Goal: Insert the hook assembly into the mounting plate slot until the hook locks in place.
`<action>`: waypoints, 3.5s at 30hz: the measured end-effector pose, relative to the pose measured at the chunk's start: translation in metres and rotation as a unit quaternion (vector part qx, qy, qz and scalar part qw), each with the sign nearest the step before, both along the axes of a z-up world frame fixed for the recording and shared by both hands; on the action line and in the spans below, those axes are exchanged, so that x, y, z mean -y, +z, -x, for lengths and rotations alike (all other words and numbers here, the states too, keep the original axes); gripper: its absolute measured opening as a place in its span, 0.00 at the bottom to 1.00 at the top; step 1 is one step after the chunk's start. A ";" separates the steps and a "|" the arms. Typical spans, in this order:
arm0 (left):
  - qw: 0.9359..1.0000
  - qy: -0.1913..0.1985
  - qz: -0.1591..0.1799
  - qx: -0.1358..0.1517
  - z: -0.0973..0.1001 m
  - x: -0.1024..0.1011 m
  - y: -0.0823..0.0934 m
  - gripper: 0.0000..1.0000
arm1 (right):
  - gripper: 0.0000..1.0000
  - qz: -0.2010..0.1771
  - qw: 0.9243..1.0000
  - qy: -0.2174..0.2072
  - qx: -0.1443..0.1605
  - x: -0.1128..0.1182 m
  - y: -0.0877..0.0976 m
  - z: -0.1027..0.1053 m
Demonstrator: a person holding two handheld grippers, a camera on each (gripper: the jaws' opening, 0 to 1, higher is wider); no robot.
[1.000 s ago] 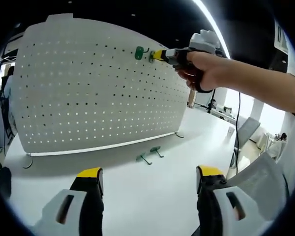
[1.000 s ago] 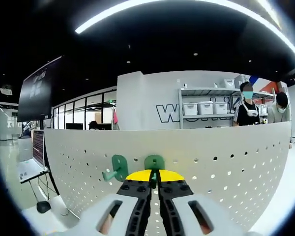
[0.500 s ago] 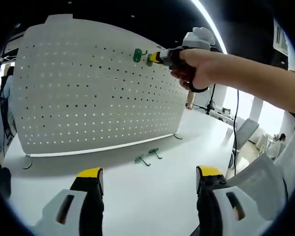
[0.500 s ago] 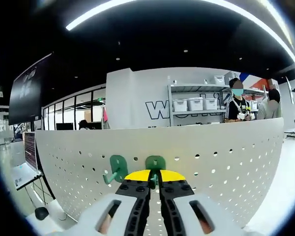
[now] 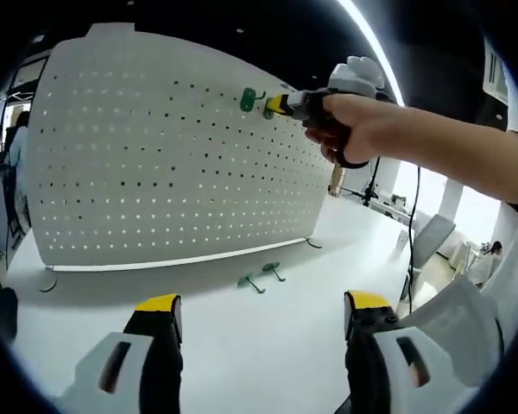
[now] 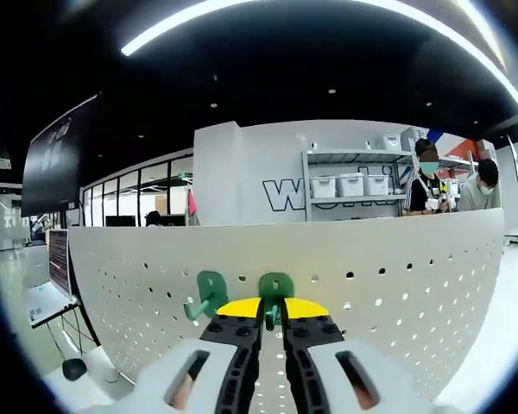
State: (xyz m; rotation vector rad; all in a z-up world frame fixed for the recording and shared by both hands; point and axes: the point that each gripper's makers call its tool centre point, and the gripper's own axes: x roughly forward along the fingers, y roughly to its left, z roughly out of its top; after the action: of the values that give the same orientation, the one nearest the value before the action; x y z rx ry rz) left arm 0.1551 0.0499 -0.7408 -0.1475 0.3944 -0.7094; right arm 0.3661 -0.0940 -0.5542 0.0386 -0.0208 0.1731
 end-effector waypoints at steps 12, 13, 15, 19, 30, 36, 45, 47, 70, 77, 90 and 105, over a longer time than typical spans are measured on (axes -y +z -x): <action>1.000 -0.005 -0.012 0.000 0.001 0.001 0.000 0.79 | 0.17 0.042 0.997 0.057 0.006 -0.009 0.000 0.005; 1.000 -0.004 -0.010 -0.001 0.001 0.001 0.000 0.79 | 0.19 0.051 0.996 0.066 0.006 -0.011 -0.001 0.006; 1.000 -0.003 -0.002 -0.004 0.002 0.001 0.001 0.79 | 0.22 0.060 0.996 0.072 0.005 -0.011 -0.002 0.008; 1.000 -0.005 -0.009 -0.004 0.003 0.002 -0.001 0.78 | 0.30 0.052 0.995 0.080 -0.003 -0.009 -0.007 0.010; 1.000 0.003 -0.009 -0.008 0.001 -0.003 -0.002 0.78 | 0.48 0.092 0.991 0.102 -0.009 -0.016 -0.018 0.017; 1.000 0.003 -0.009 -0.010 0.002 -0.002 -0.003 0.78 | 0.49 0.080 0.992 0.101 -0.012 -0.016 -0.018 0.018; 1.000 0.004 -0.009 -0.008 0.002 -0.003 -0.003 0.78 | 0.50 0.065 0.989 0.136 0.000 -0.014 -0.017 0.027; 1.000 0.003 -0.011 -0.009 0.003 -0.003 -0.003 0.78 | 0.51 0.044 0.984 0.172 0.002 -0.020 -0.020 0.035; 1.000 -0.003 -0.017 -0.011 0.005 -0.002 -0.005 0.79 | 0.64 0.033 0.976 0.214 -0.006 -0.006 -0.041 0.065; 1.000 -0.011 -0.028 -0.002 0.004 0.000 -0.004 0.79 | 0.65 0.036 0.974 0.222 -0.022 0.003 -0.061 0.085; 1.000 -0.009 -0.026 -0.003 0.005 -0.002 -0.005 0.80 | 0.67 0.033 0.972 0.224 -0.055 0.019 -0.100 0.122; 1.000 -0.010 -0.025 -0.004 0.007 -0.003 -0.007 0.81 | 0.68 0.033 0.971 0.220 -0.085 0.035 -0.129 0.149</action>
State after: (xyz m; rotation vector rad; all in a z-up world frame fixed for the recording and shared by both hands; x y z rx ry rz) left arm 0.1480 0.0528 -0.7474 -0.0985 0.4209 -0.7180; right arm 0.2172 -0.1287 -0.6834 -0.0091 0.1667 0.6136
